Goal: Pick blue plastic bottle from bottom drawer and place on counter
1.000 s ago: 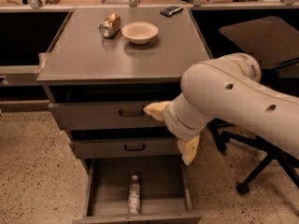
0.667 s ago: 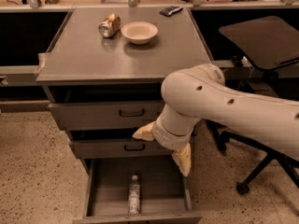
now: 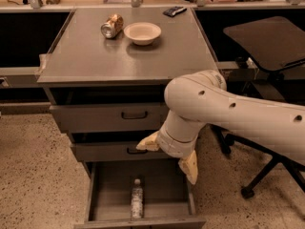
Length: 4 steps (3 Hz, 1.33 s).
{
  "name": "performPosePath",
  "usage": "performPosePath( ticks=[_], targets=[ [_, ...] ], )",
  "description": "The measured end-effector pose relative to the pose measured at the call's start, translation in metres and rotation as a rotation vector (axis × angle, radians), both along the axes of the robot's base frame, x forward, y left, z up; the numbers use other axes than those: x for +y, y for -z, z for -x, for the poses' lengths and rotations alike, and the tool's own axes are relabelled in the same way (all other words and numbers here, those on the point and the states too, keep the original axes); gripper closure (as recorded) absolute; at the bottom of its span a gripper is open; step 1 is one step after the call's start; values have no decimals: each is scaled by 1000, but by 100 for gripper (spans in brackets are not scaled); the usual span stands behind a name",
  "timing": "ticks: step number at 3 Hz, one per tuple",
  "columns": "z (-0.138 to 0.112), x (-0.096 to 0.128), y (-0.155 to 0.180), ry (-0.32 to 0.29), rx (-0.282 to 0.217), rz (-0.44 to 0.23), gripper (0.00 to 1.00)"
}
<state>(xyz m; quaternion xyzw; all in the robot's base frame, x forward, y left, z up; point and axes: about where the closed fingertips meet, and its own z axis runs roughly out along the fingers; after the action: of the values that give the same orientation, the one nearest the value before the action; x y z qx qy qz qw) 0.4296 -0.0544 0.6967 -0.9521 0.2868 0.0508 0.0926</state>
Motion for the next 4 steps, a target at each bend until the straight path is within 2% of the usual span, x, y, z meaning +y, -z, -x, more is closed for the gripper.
performPosePath(
  ticks=[1, 2, 4],
  targets=[
    [4, 2, 12, -153, -1, 59, 0],
    [5, -2, 40, -372, 3, 130, 0],
    [-1, 0, 48, -401, -15, 139, 0]
  ],
)
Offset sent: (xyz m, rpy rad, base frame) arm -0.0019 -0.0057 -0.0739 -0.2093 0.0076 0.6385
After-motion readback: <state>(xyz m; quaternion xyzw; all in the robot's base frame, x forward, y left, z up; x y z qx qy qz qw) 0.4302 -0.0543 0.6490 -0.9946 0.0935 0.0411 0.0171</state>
